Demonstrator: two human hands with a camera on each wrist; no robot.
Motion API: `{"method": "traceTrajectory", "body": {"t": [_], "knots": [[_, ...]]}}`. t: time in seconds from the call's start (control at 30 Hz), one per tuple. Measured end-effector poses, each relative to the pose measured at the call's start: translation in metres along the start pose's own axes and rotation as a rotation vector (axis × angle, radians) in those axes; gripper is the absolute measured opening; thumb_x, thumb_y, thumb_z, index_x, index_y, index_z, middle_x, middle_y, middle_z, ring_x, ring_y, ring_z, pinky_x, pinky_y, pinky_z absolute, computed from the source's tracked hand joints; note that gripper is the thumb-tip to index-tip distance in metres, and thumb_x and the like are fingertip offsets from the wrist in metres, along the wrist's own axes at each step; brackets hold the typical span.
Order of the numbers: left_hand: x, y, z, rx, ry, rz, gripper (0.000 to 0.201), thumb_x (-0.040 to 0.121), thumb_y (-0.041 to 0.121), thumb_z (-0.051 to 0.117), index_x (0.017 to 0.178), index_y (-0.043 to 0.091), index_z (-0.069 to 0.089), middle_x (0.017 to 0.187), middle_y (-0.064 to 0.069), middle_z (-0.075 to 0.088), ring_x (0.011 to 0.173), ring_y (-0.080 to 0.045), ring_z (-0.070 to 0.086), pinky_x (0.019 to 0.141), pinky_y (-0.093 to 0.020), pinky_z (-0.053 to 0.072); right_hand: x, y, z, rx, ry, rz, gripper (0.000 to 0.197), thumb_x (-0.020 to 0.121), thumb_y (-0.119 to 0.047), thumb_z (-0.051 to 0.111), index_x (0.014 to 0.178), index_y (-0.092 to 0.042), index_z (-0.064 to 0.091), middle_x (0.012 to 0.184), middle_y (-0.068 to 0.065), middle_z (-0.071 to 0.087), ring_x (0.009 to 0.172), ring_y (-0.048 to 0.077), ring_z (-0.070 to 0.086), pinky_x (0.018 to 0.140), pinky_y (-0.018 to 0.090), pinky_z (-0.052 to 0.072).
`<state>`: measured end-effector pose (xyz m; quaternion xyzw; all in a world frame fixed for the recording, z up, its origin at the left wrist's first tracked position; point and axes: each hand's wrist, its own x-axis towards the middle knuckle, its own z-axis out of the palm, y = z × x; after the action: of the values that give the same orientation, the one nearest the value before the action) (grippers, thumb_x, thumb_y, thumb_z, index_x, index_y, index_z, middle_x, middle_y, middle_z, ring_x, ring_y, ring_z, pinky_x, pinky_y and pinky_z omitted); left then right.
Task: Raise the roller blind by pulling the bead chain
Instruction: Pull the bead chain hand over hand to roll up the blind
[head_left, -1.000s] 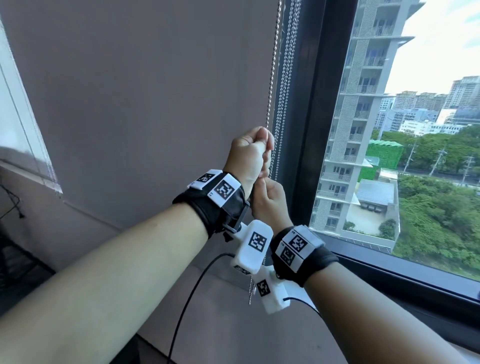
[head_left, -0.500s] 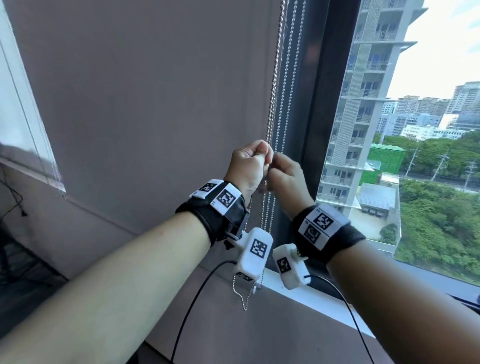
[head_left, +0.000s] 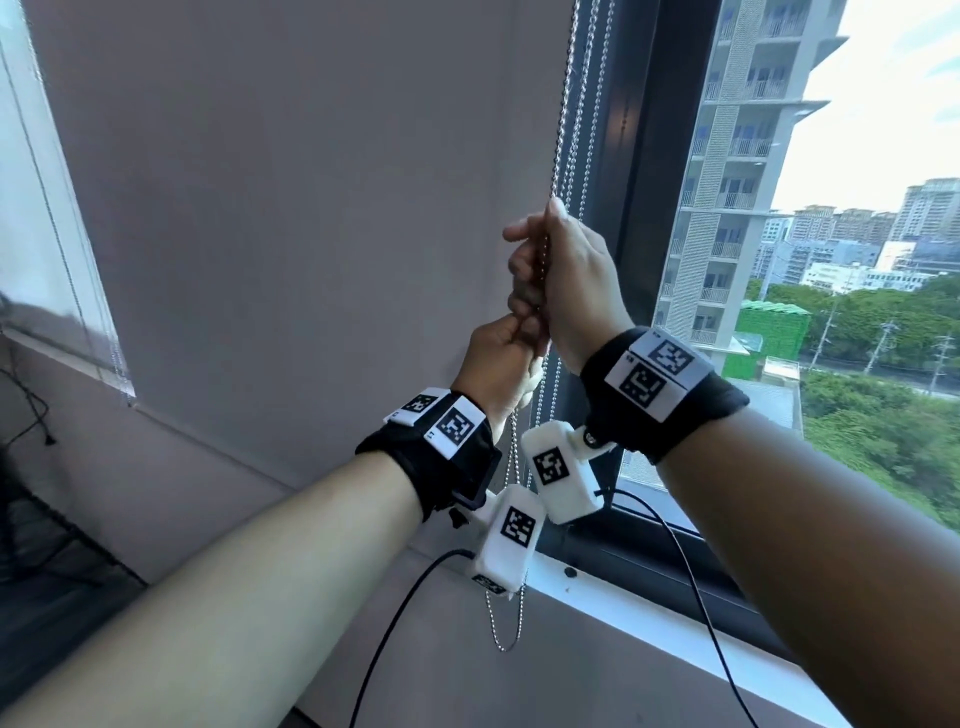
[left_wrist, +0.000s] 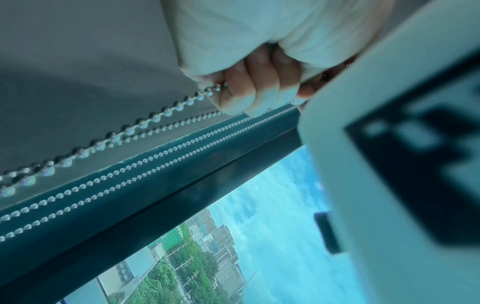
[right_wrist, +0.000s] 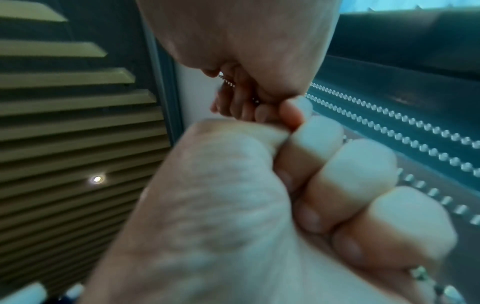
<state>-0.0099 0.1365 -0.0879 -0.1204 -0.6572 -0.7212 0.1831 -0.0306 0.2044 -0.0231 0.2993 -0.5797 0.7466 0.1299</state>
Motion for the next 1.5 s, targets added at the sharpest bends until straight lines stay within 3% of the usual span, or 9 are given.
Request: {"method": "traceTrajectory", "body": {"t": [0.17,0.53,0.7,0.9,1.03,1.13,1.23,1.37,1.5], "knots": [[-0.005,-0.005,-0.003,-0.002,-0.003,-0.036,0.039,0.097,0.008,0.036,0.059,0.011,0.04,0.047,-0.003,0.028,0.032,-0.008,0.02,0.035,-0.016,0.017,-0.003,-0.001,0.007,0.061,0.018,0.081,0.049,0.104,-0.036,0.035,0.058,-0.02,0.031,0.044,-0.006,0.024,0.036,0.011,0.017,0.042,0.017,0.018],[-0.02,-0.028,-0.008,0.091,0.011,-0.067,0.036,0.095,0.003,0.039,0.06,0.011,0.039,0.051,-0.003,0.031,0.035,-0.004,0.024,0.038,-0.018,0.022,-0.023,0.026,0.004,0.085,0.034,0.102,0.05,0.103,-0.036,0.037,0.056,-0.022,0.03,0.042,-0.007,0.023,0.035,0.011,0.015,0.042,0.018,0.013],[-0.026,-0.04,-0.004,0.202,-0.024,-0.077,0.036,0.092,0.003,0.042,0.057,0.012,0.042,0.046,0.003,0.038,0.041,-0.008,0.029,0.047,-0.025,0.025,-0.031,0.036,-0.008,0.091,0.049,0.094,0.049,0.103,-0.035,0.036,0.057,-0.021,0.029,0.042,-0.007,0.021,0.035,0.011,0.014,0.042,0.016,0.015],[-0.019,-0.032,-0.012,0.179,-0.074,-0.002,0.018,0.073,0.001,0.056,0.057,0.008,0.056,0.059,-0.01,0.054,0.063,-0.019,0.047,0.066,-0.031,0.041,-0.038,0.052,-0.022,0.074,0.077,0.03,0.049,0.103,-0.023,0.038,0.055,-0.018,0.031,0.041,-0.008,0.024,0.035,0.007,0.018,0.039,0.015,0.017],[0.001,-0.01,-0.018,0.054,-0.018,0.032,0.028,0.077,0.02,0.05,0.091,0.009,0.071,0.085,-0.014,0.068,0.082,-0.024,0.062,0.084,-0.038,0.049,-0.047,0.066,-0.03,0.02,0.069,0.027,0.052,0.105,-0.022,0.036,0.053,-0.018,0.034,0.04,-0.008,0.029,0.032,0.007,0.023,0.037,0.015,0.019],[0.014,0.014,-0.012,0.032,-0.001,0.07,0.035,0.085,0.032,0.045,0.092,0.009,0.07,0.091,-0.017,0.073,0.085,-0.025,0.067,0.092,-0.044,0.05,-0.057,0.077,-0.031,0.03,0.062,0.092,0.048,0.105,-0.024,0.036,0.057,-0.019,0.031,0.043,-0.007,0.026,0.034,0.008,0.02,0.038,0.015,0.017],[0.024,0.033,-0.002,0.012,-0.017,0.069,0.046,0.096,0.039,0.035,0.091,0.007,0.069,0.086,-0.017,0.073,0.081,-0.028,0.067,0.086,-0.042,0.052,-0.066,0.088,-0.03,0.035,0.067,0.117,0.046,0.105,-0.023,0.037,0.06,-0.02,0.026,0.046,-0.005,0.023,0.037,0.008,0.017,0.039,0.016,0.015],[0.03,0.039,0.011,-0.068,-0.051,0.042,0.05,0.099,0.04,0.033,0.079,0.008,0.065,0.062,-0.007,0.067,0.062,-0.025,0.061,0.063,-0.033,0.049,-0.074,0.098,-0.029,0.029,0.089,0.114,0.048,0.105,-0.016,0.038,0.058,-0.02,0.027,0.05,-0.007,0.023,0.042,0.006,0.019,0.04,0.02,0.017],[0.026,0.031,0.019,-0.12,-0.063,0.018,0.04,0.102,0.029,0.033,0.068,0.013,0.047,0.045,0.006,0.033,0.039,-0.01,0.024,0.043,-0.024,0.018,-0.076,0.106,-0.032,-0.022,0.095,0.119,0.048,0.102,-0.025,0.042,0.057,-0.02,0.029,0.05,-0.005,0.025,0.045,0.008,0.022,0.046,0.027,0.017]]}}
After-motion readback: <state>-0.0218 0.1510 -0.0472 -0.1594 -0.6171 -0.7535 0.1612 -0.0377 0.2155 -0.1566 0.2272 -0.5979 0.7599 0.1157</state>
